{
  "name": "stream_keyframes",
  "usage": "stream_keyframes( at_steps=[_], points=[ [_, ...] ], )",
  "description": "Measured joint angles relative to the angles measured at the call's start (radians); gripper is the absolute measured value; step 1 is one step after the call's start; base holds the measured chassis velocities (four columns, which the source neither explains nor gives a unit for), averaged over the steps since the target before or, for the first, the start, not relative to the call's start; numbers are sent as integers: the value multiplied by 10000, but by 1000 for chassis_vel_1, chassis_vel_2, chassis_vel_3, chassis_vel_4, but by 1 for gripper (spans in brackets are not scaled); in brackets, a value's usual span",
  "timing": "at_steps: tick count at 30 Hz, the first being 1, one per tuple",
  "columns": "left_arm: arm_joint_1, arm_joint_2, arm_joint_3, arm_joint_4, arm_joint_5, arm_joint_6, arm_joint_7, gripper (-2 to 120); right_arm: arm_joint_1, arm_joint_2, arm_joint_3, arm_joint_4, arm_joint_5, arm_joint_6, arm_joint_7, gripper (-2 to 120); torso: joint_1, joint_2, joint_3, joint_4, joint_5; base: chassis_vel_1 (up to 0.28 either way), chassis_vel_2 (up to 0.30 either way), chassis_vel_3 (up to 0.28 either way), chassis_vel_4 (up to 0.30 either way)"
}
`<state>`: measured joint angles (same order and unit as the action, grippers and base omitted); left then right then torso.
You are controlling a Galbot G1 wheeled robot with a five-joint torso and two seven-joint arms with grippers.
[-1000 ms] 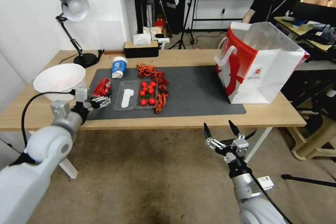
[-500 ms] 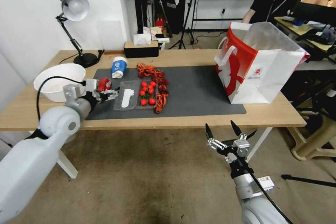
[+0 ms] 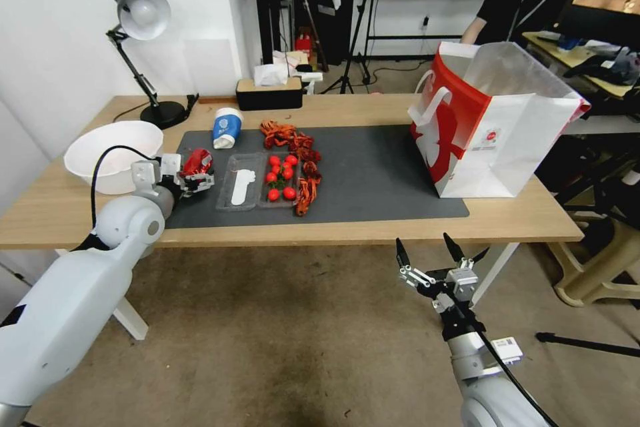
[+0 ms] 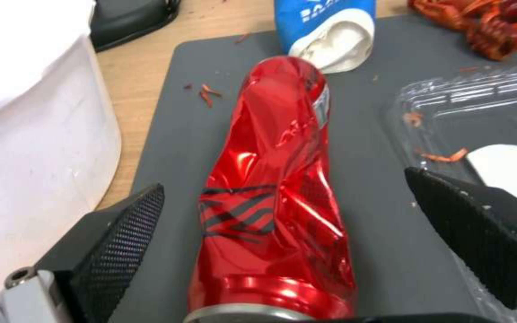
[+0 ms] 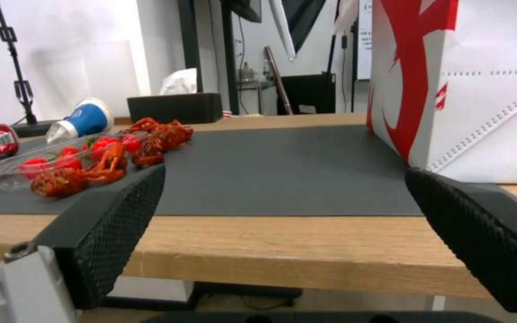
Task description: Pick up the trash from the table and place it into the takeout bag.
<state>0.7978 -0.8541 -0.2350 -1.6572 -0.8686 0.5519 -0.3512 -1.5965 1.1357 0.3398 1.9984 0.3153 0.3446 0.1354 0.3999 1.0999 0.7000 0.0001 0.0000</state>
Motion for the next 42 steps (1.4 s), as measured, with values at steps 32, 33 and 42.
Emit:
stream_keyframes(
  at_steps=[32,33,42],
  points=[
    [227,-61,-324,-446,-1108,110,-578,54,-200,151,-47,49,-386,96,52,100,1,2,0,-1,-1,0,0,0,0],
    [262,-1,-366,-625,-1106,32,-451,54,-199,151,-47,54,-391,96,52,100,1,2,0,1,0,0,0,0,0],
    [27,442,-408,-1554,-1013,-408,462,54,-181,152,-38,70,-402,96,60,100,0,2,-2,3,1,0,0,0,0]
  ],
)
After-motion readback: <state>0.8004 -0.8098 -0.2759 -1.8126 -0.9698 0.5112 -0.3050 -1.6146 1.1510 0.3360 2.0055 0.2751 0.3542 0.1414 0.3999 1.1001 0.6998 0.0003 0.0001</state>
